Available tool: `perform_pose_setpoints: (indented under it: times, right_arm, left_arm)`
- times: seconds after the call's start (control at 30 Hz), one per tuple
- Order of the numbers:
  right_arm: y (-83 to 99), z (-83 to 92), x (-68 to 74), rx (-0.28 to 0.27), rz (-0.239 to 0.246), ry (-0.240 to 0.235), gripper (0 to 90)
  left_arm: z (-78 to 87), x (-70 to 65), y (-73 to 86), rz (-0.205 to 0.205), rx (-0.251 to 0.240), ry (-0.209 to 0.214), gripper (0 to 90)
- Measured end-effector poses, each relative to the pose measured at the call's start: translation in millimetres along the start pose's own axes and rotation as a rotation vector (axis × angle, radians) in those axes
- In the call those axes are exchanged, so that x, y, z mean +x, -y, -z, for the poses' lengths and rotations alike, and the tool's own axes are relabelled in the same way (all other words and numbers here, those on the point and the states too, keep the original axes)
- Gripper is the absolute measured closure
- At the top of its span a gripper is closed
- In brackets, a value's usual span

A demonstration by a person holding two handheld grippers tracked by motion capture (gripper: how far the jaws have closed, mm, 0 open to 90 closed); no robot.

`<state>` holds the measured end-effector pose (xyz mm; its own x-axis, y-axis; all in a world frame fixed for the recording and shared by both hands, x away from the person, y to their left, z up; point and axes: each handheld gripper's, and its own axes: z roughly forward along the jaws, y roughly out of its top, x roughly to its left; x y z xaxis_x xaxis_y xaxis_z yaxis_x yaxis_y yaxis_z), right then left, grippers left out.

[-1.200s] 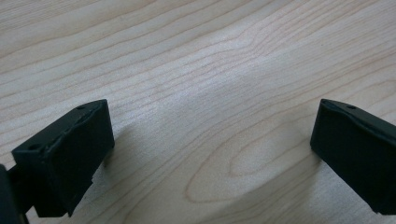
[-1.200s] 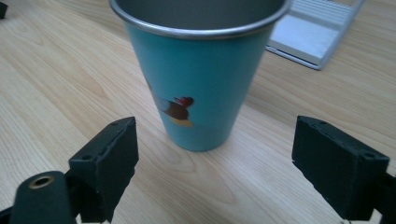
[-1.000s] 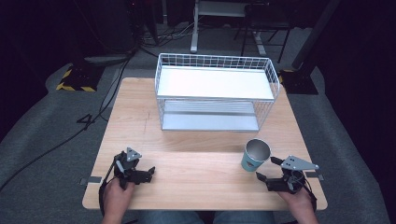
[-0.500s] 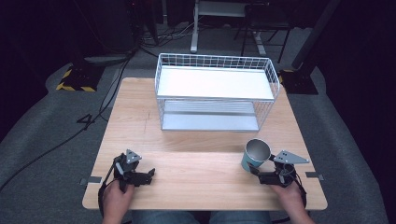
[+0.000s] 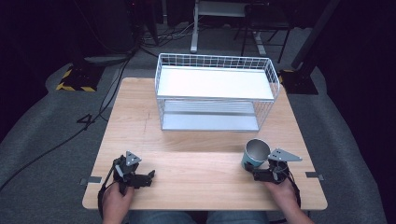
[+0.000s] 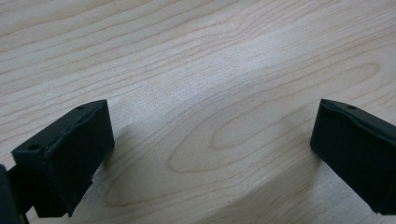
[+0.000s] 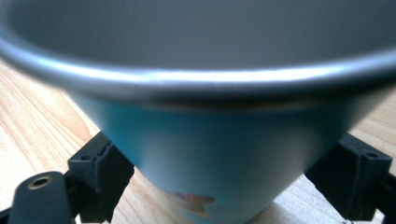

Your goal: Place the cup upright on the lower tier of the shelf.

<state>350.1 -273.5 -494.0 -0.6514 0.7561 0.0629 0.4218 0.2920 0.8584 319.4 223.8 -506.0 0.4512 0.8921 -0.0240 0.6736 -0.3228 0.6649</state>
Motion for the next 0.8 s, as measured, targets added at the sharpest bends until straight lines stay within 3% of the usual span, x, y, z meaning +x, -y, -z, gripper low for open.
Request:
perform_pose_setpoints:
  times: [0.27,0.8]
  right_arm:
    - [0.9,-0.3,2.0,0.001,0.023,0.011,21.6]
    - [-5.9,4.0,9.1,-0.004,0.049,0.012,22.2]
  left_arm:
    - [0.0,0.0,0.0,0.001,0.0,0.0,0.0]
    - [0.0,0.0,-0.1,0.0,0.0,0.0,0.0]
